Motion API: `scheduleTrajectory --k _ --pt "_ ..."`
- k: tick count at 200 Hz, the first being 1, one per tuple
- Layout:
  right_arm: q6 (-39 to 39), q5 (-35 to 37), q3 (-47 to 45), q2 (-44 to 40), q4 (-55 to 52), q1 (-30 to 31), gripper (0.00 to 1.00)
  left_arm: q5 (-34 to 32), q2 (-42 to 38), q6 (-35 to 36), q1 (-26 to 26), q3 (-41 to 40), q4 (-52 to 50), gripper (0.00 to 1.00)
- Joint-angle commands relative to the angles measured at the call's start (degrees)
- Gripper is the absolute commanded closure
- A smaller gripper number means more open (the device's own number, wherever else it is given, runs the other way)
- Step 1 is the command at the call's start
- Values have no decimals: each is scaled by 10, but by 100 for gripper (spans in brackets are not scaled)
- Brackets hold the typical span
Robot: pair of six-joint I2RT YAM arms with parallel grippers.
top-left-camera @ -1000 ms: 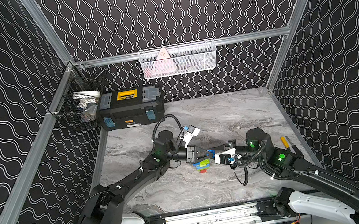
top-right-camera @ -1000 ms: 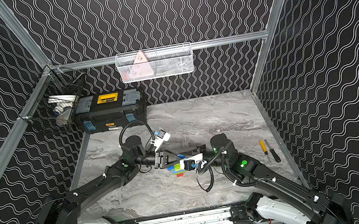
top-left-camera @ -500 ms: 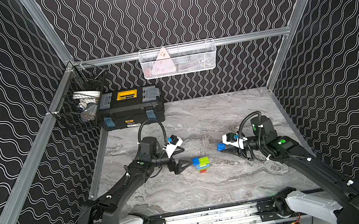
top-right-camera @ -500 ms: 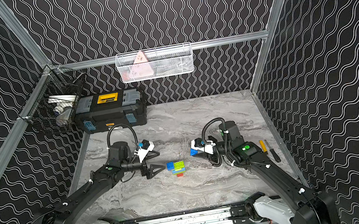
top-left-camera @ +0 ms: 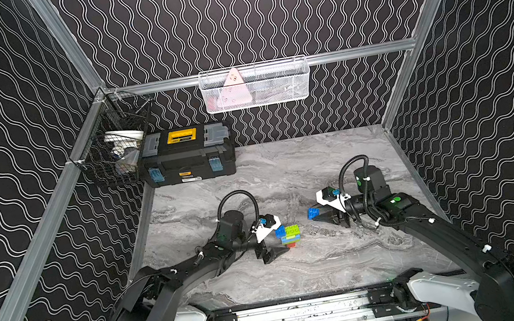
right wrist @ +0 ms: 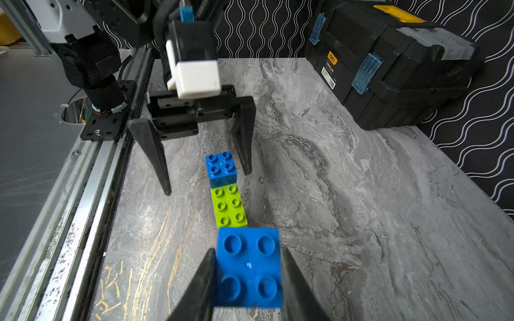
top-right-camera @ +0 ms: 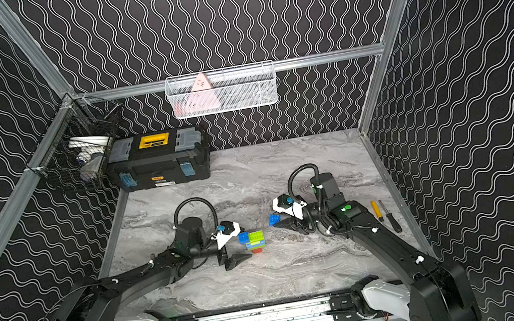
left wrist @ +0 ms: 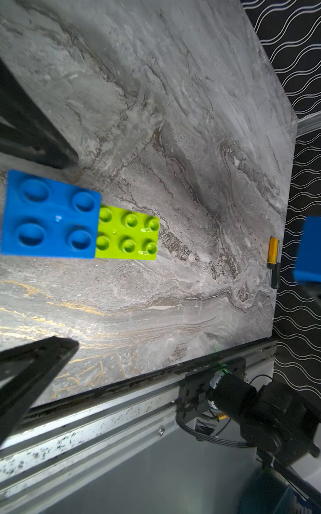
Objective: Assemble a carrot with lego
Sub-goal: Assemble the lego brick with the lego brick.
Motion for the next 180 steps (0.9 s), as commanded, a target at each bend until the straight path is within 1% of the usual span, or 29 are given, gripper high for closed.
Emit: scheduleTrajectory --k 1,22,43,56,85,96,135,159,171,180 --pt "-31 -24 10 11 -30 0 86 -13 18 -21 -13 -12 102 1" --pt "-40 -24 6 20 -33 1 86 -23 33 -35 -20 -14 131 1" --pt "-46 -23 4 34 -30 1 86 -25 53 -41 -20 -14 154 6" --pt "-50 -21 5 42 -27 2 86 -23 66 -49 -20 -17 175 11" --pt "-62 -30 15 64 -28 7 86 -24 85 -57 -20 -22 212 28" --pt "-72 -30 21 74 -36 10 86 -26 90 -57 -20 -20 214 33" --pt "-106 -28 52 121 -67 28 86 -21 111 -66 -19 -14 241 41" --pt "-122 -34 68 147 -83 35 86 -12 119 -69 -20 -15 253 48" --pt "-131 -31 78 159 -97 40 86 -9 118 -69 -20 -15 253 54" --pt "-143 -30 87 170 -111 42 86 -6 117 -69 -21 -15 253 55"
